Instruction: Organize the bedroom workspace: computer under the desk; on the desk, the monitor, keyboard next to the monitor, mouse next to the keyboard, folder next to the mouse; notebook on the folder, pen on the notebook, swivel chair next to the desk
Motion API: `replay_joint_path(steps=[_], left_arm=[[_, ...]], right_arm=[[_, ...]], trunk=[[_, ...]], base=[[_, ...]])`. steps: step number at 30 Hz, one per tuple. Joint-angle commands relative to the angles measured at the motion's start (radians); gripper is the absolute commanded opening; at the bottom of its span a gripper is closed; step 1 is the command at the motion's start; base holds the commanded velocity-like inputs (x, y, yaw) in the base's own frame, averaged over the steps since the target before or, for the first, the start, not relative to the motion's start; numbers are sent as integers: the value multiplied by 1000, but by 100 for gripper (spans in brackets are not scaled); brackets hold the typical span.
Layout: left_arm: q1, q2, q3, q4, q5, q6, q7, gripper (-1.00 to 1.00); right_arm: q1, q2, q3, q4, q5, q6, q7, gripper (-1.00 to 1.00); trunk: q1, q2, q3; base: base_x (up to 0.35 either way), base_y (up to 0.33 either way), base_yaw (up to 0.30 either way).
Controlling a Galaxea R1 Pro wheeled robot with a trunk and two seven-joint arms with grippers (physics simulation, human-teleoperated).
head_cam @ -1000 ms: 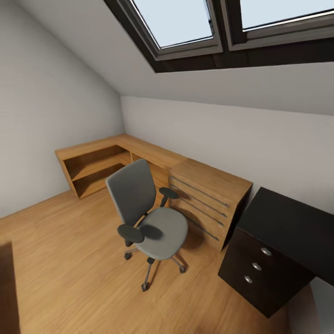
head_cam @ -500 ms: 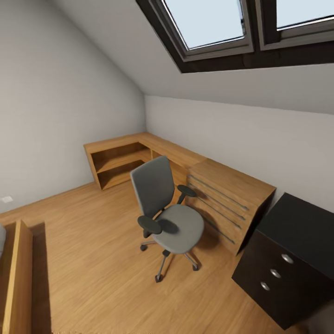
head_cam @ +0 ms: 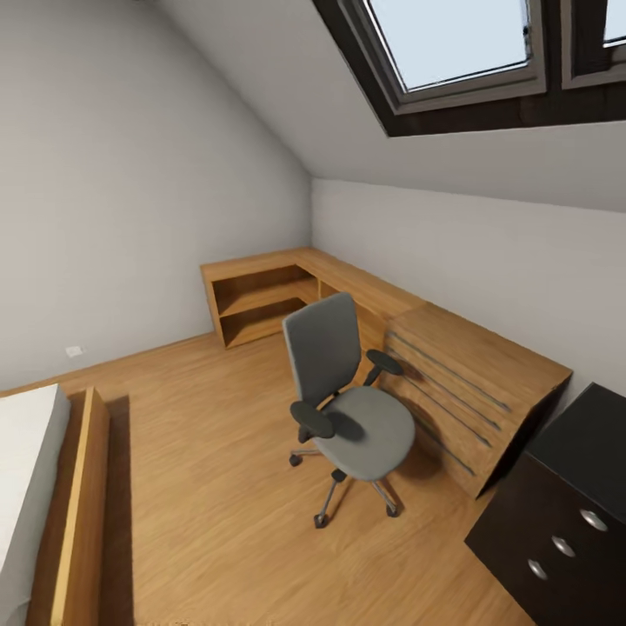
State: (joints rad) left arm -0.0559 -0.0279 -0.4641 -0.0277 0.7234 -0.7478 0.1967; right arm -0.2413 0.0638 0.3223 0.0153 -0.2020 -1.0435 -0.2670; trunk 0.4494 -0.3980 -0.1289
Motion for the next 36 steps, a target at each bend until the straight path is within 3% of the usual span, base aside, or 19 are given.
replay_joint_path(steps=[1,36], left_arm=[[-1,0,-8,0,-1,3,10,100],[-1,-1,-8,0,-1,22,9,100]], right_arm=[[-1,0,9,2,-8,-4,-1,100],[-1,1,9,2,-8,-4,-1,100]], trunk=[[1,-2,-2],[1,-2,-2]], base=[[0,0,282],[0,0,282]])
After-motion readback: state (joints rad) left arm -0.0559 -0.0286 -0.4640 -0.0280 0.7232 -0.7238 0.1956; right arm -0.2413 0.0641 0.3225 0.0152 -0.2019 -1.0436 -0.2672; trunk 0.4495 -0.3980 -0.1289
